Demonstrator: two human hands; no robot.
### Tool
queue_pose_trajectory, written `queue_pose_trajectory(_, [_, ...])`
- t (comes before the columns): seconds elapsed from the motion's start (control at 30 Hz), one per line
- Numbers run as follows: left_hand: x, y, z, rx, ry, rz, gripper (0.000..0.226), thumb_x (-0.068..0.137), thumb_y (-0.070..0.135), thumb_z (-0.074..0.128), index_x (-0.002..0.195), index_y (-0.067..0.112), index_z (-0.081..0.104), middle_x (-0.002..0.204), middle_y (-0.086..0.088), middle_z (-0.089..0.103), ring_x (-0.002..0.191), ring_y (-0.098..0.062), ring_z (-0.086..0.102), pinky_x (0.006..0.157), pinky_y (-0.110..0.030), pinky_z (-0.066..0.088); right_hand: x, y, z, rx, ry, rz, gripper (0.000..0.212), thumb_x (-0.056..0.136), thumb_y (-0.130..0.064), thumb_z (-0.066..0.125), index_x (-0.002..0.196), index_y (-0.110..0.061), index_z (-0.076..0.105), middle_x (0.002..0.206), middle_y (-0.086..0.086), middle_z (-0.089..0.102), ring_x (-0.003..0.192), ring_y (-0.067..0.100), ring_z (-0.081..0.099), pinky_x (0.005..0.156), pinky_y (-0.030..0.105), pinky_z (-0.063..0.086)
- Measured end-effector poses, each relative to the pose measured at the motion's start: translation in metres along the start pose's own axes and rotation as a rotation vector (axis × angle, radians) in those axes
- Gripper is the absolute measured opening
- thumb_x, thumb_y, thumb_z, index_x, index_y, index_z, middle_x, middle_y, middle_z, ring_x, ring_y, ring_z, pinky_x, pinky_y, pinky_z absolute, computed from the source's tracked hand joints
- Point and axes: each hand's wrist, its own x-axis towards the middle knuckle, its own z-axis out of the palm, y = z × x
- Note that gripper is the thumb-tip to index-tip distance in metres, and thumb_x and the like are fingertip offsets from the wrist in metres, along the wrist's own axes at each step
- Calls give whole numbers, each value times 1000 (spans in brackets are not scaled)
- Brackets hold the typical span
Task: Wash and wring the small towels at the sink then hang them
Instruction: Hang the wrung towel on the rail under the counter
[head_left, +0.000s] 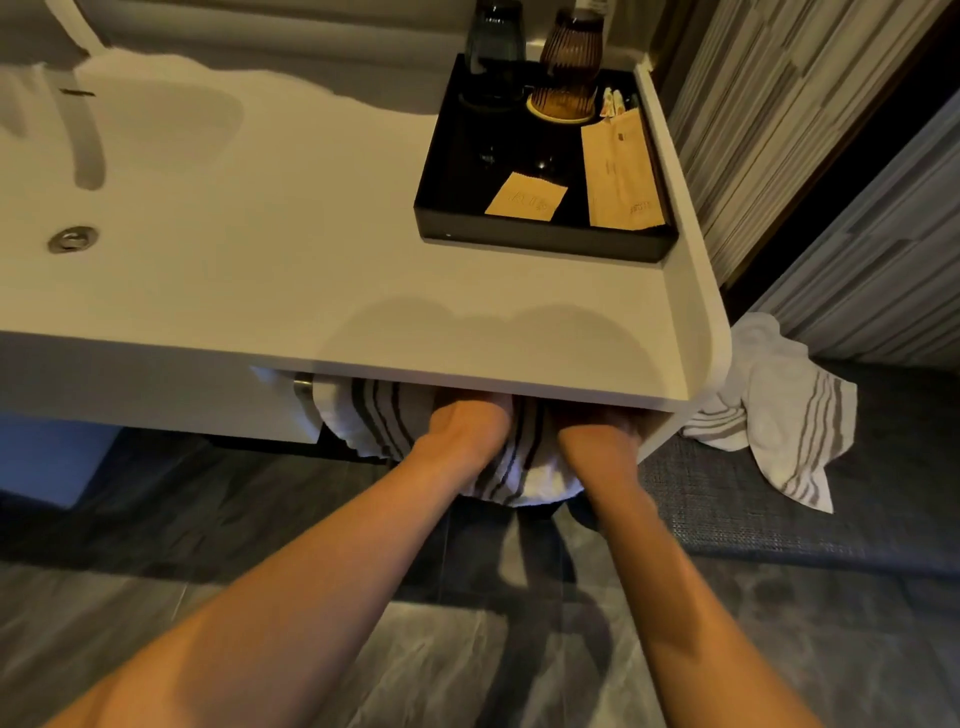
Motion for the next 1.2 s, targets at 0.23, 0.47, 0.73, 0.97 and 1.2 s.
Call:
queue_pose_trajectory(0.23, [-29, -25, -2, 245, 290, 112, 24, 94, 32, 48, 108, 18, 62, 85, -7, 69, 89, -35, 68, 65, -35, 43, -23, 36, 19, -168, 383, -319, 22, 86, -9, 53, 65, -4, 49, 73, 12, 47, 63, 35, 53, 59, 41, 49])
queue_pose_trajectory(0.47, [-70, -51, 58, -305, 705, 287, 14, 92, 29, 63, 97, 26, 50, 91, 8, 53, 71, -5, 53, 57, -21, 41, -55, 71, 45, 41, 621, -691, 16, 97, -12, 53, 112, -14, 55, 112, 2, 57, 82, 14, 61, 57, 22, 48])
queue_pose_trajectory(0.73, [-21, -38, 93, -838, 450, -245, 34, 88, 33, 69, 105, 3, 66, 101, -16, 69, 103, -34, 63, 74, -27, 40, -20, 63, 48, -340, 562, -531, 18, 97, -26, 46, 88, -15, 58, 89, 8, 60, 72, 27, 62, 55, 35, 42])
queue_pose_trajectory(0.97, [-21, -40, 116, -989, 425, -151, 17, 93, 26, 64, 85, 11, 67, 85, -8, 71, 80, -20, 67, 66, -25, 47, -28, 60, 50, -370, 600, -404, 10, 87, -14, 52, 90, -7, 58, 102, 14, 60, 86, 39, 57, 60, 37, 34])
queue_pose_trajectory(1.2, [-13, -74, 119, -836, 424, -155, 16, 88, 34, 69, 76, 24, 66, 66, 6, 65, 69, -15, 64, 55, -21, 44, -22, 61, 53, -352, 566, -450, 53, 84, -18, 53, 136, -13, 43, 157, 0, 28, 96, 44, 58, 66, 49, 50])
